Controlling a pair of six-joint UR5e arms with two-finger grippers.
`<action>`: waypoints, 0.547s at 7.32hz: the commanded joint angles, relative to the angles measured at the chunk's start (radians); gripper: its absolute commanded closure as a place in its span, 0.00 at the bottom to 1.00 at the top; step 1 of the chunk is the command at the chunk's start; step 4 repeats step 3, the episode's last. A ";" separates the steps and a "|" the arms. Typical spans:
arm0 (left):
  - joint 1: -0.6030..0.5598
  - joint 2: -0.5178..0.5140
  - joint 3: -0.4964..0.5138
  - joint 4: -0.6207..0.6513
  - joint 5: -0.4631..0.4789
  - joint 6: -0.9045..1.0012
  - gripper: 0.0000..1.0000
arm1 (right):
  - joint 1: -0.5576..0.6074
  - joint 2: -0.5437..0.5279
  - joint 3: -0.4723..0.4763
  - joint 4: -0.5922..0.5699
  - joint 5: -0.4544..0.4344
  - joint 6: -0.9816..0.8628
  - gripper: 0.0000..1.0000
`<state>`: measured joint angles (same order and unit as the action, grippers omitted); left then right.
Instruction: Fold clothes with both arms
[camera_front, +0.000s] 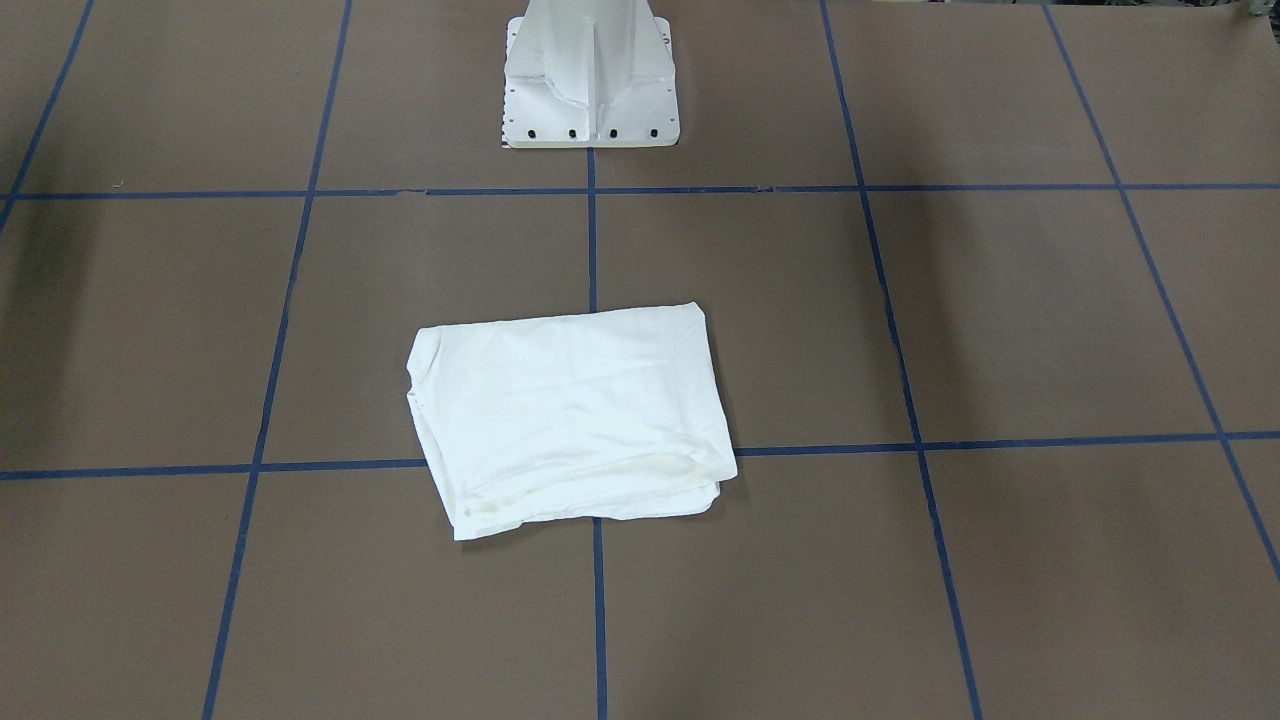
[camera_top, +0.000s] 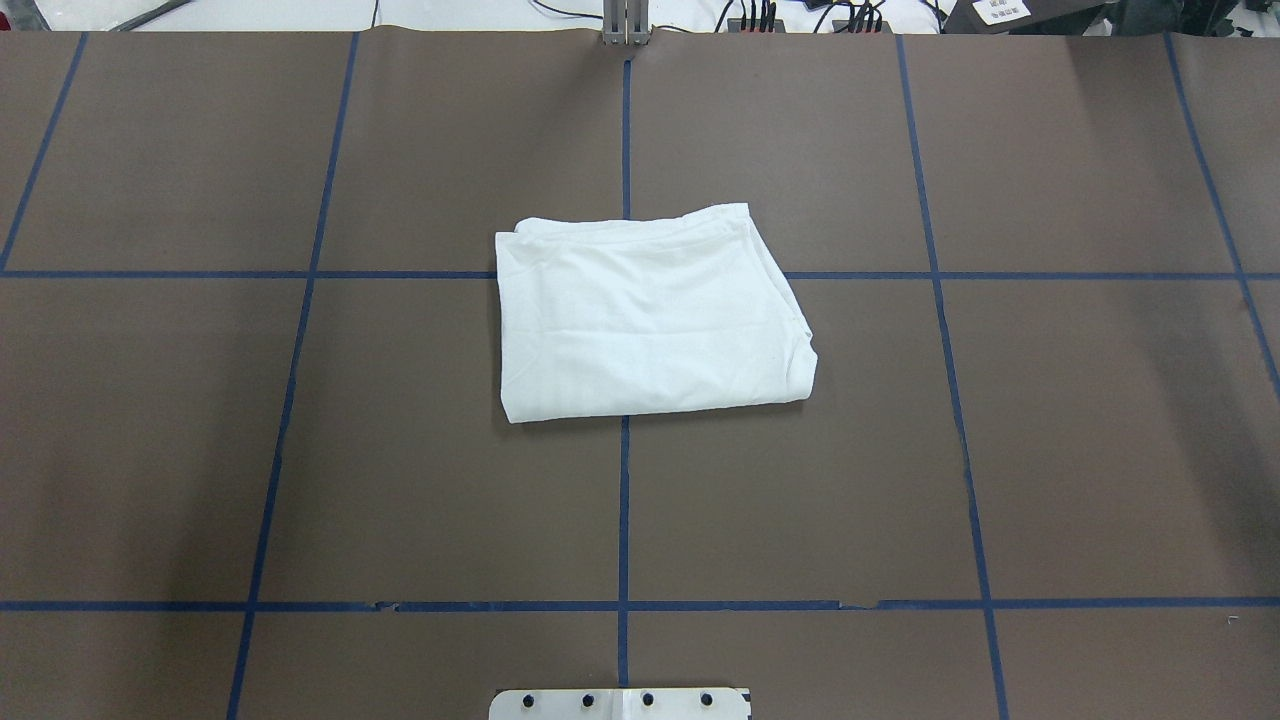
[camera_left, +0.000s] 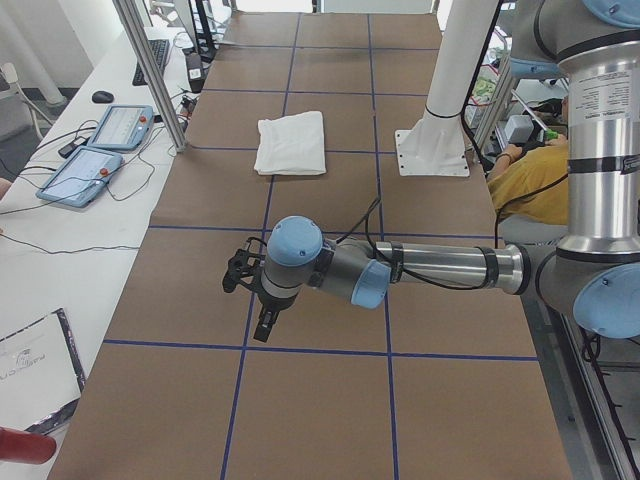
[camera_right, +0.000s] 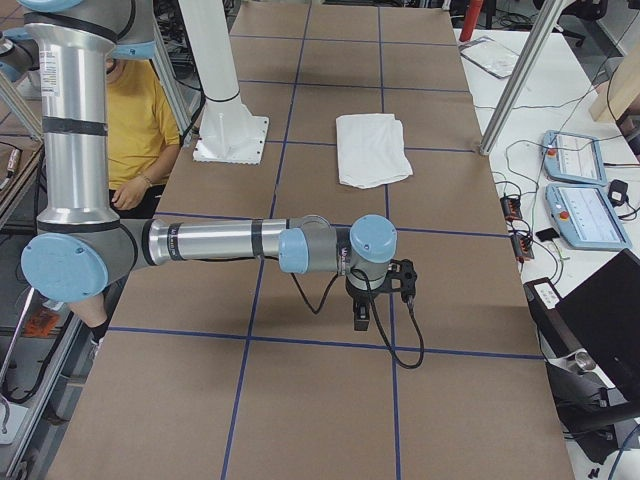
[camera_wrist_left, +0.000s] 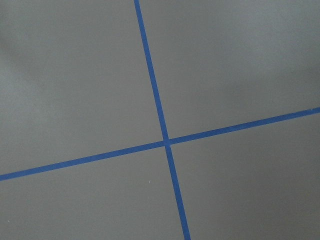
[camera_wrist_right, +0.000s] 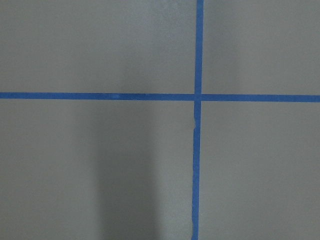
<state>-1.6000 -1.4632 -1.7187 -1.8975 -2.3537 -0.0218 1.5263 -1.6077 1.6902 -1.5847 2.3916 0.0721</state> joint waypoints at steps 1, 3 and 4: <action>0.000 -0.006 -0.002 0.000 -0.001 -0.001 0.00 | 0.000 0.000 0.000 0.000 0.000 -0.002 0.00; 0.000 -0.012 -0.005 0.000 -0.002 -0.001 0.00 | 0.000 0.000 0.000 0.000 0.000 -0.002 0.00; 0.000 -0.012 -0.005 0.000 -0.002 -0.001 0.00 | 0.000 0.000 0.000 0.000 0.000 -0.002 0.00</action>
